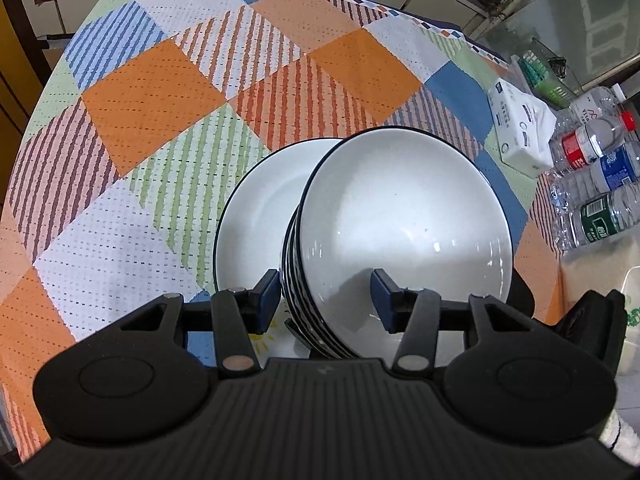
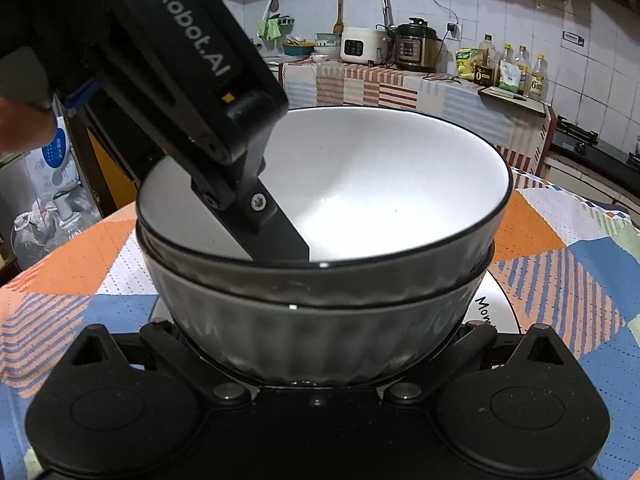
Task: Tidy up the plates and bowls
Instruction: 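Lower the bowl stack onto the sun plate stack, open both grippers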
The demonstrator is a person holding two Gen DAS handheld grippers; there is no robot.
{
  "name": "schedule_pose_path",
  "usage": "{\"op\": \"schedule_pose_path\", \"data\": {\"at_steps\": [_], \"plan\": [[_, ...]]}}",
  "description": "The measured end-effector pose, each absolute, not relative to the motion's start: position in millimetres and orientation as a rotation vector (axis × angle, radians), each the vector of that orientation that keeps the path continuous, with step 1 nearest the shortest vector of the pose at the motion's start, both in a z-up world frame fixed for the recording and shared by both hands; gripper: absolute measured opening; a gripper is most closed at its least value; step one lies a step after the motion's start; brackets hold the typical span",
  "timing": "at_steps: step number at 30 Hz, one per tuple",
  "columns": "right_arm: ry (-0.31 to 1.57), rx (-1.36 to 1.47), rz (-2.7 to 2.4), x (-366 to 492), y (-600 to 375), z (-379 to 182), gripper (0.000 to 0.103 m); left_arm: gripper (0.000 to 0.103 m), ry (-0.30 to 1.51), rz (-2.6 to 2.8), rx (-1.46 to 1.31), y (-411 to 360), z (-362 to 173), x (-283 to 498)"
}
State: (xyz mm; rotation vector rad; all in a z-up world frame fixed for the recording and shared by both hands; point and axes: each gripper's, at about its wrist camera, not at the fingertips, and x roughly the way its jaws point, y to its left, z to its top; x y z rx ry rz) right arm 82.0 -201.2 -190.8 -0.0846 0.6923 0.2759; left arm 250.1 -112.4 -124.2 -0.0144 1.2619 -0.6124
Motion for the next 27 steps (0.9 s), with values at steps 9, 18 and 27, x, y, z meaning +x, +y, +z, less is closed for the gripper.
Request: {"op": "schedule_pose_path", "data": {"at_steps": [9,18,27], "plan": [[0.728,-0.085,0.249,83.4,-201.9,-193.8,0.103,0.049,1.201,-0.612,-0.043,-113.0,-135.0,240.8],[0.745,-0.09,0.234,83.1,-202.3,-194.8,0.103,0.052,1.061,-0.572,0.026,-115.3,-131.6,218.0],[0.735,-0.06,0.154,49.8,-211.8,-175.2,0.103,0.062,0.87,-0.511,0.037,-103.5,-95.9,178.4]]}}
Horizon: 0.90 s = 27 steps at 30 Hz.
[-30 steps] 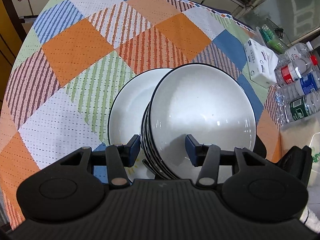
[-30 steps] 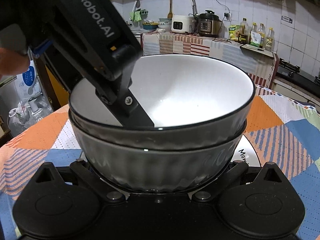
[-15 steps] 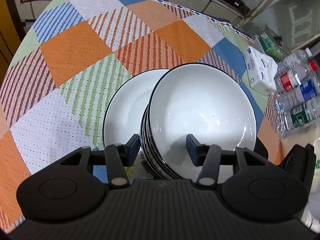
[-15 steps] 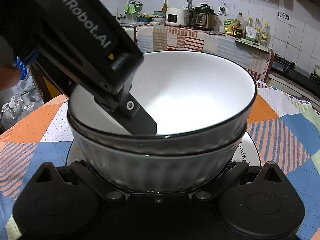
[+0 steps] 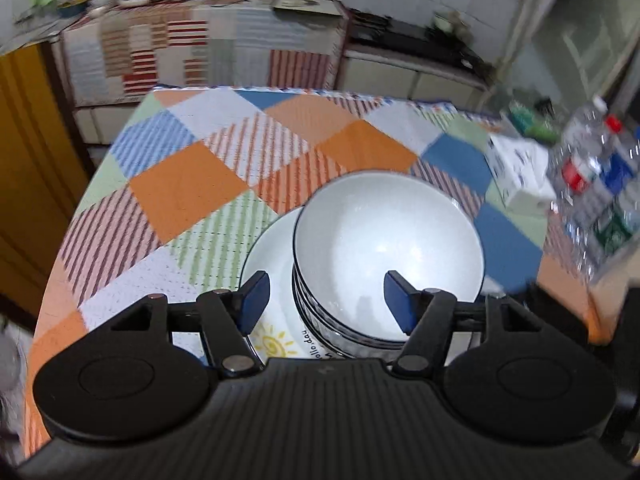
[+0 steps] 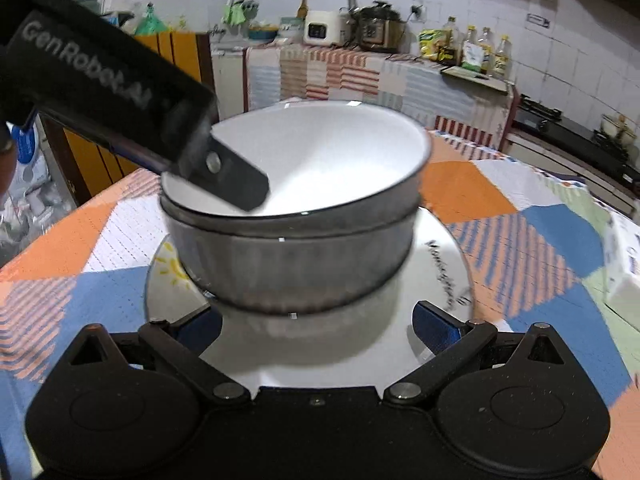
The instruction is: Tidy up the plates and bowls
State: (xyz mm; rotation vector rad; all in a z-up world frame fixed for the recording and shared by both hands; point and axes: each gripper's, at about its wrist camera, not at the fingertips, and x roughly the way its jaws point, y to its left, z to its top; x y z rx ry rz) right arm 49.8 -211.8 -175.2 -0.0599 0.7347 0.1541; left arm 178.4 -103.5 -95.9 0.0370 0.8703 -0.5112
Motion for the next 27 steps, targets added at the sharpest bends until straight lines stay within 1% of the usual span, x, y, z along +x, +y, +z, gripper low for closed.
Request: {"op": "schedule_pose_path", "data": {"at_steps": [4,8,12,15,22,27], "plan": [[0.693,0.006,0.122,29.7,-213.8,-166.8,0.103,0.062,0.863,-0.486,-0.008,-98.3,-78.7,169.6],[0.664,-0.003,0.077,16.9,-213.3,-149.0,0.103,0.062,0.813,-0.482,0.025,-90.7,-61.2,150.8],[0.641,0.079,0.085,6.3,-218.6,-134.1,0.103,0.062,0.782,-0.477,0.041,-76.8,-44.6,129.5],[0.637,0.078,0.058,-3.6,-212.7,-127.8,0.103,0.062,0.772,-0.462,0.057,-66.5,-35.9,115.0],[0.638,0.067,0.01,-25.2,-203.6,-100.6,0.103,0.063,0.76,-0.45,0.082,-48.4,-33.2,90.6],[0.687,0.058,-0.056,-36.2,-202.6,-86.9,0.103,0.068,0.741,-0.442,0.092,-33.2,-32.0,73.9]]}}
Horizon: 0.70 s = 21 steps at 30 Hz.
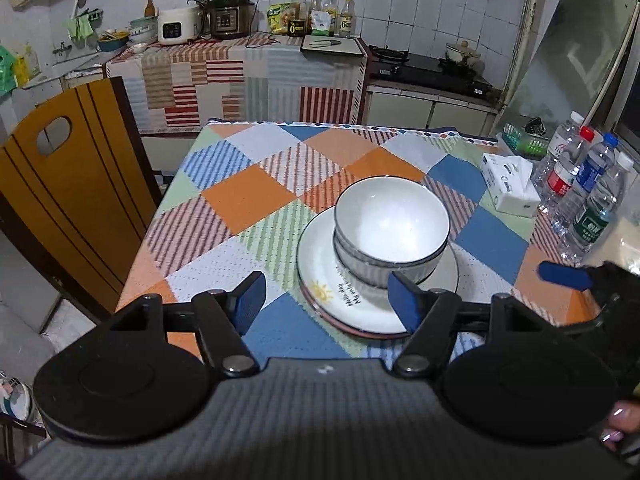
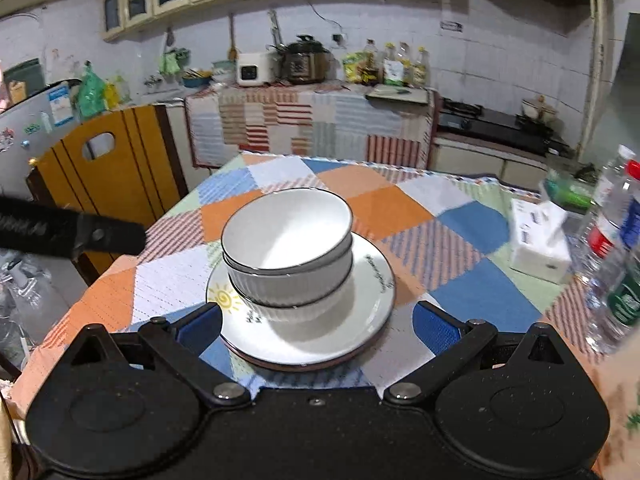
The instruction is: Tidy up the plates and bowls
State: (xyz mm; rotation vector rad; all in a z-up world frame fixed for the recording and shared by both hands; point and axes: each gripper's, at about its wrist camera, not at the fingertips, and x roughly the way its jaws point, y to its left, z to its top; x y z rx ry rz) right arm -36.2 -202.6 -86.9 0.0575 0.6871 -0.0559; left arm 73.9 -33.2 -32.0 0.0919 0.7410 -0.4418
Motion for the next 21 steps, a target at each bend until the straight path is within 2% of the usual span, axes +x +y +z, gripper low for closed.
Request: {"op": "schedule_pose_path", "data": {"at_steps": [8,15,21], "plan": [[0.72,0.042,-0.142,-59.1,-202.5,-69.5,0.103,0.076,0.712,-0.415,0.113,-13.8,-29.8,55.5],[0.705,0.053,-0.203,-81.1,-201.2,-52.8,0.103,0.093,0.696,-0.417,0.095,-9.4,-28.1,51.6],[0.71,0.043,-0.225,-91.6,-195.4,-42.5,0.103,0.1,0.663,-0.398,0.15,-14.3,-28.9,38.3]]}}
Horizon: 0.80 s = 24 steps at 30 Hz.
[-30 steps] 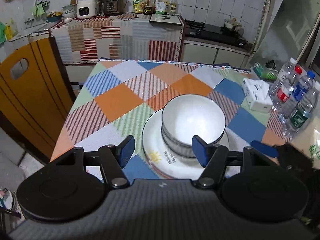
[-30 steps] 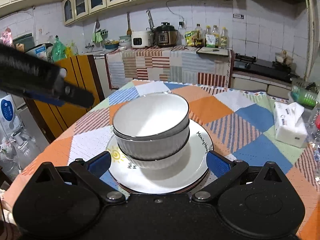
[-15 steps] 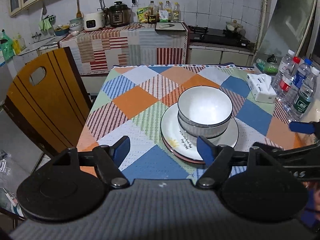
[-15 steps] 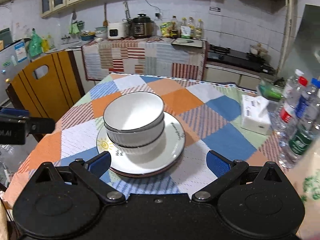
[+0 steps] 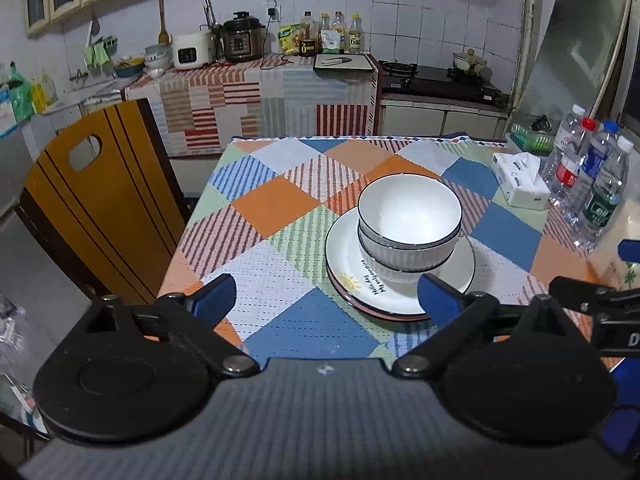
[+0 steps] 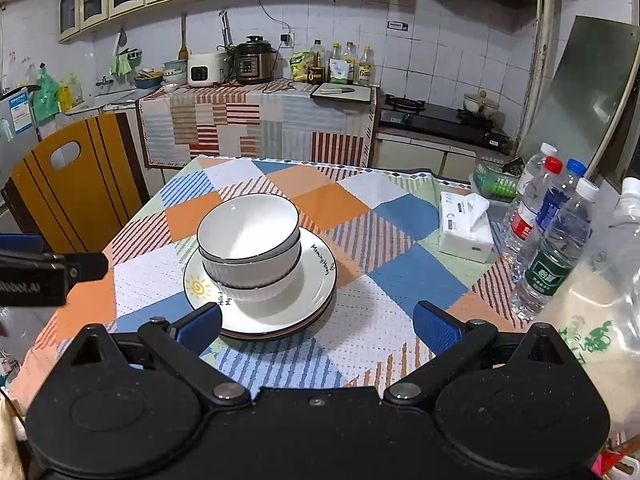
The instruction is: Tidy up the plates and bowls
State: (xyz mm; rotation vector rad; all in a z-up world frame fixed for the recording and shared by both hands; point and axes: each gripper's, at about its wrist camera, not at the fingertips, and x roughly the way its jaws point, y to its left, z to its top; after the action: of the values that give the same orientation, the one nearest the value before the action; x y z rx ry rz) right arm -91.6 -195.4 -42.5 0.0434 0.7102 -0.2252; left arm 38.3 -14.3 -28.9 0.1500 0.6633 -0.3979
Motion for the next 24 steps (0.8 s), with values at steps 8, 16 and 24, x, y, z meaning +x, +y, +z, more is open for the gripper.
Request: {"op": "schedule_pose_path", "data": {"at_steps": [8,16,24], "plan": [[0.718,0.015,-0.224,-100.3,-187.4,-38.5,0.103,0.101,0.65,-0.39,0.183,-14.9,-26.0,32.5],[0.724,0.02,-0.243,-104.2,-189.7,-41.0,0.103,0.101,0.707,-0.395,0.127,-9.4,-35.1,31.9],[0.737,0.015,-0.28,-105.0,-190.4,-44.9,0.103,0.101,0.712,-0.382,0.154,-11.8,-42.4,24.0]]}}
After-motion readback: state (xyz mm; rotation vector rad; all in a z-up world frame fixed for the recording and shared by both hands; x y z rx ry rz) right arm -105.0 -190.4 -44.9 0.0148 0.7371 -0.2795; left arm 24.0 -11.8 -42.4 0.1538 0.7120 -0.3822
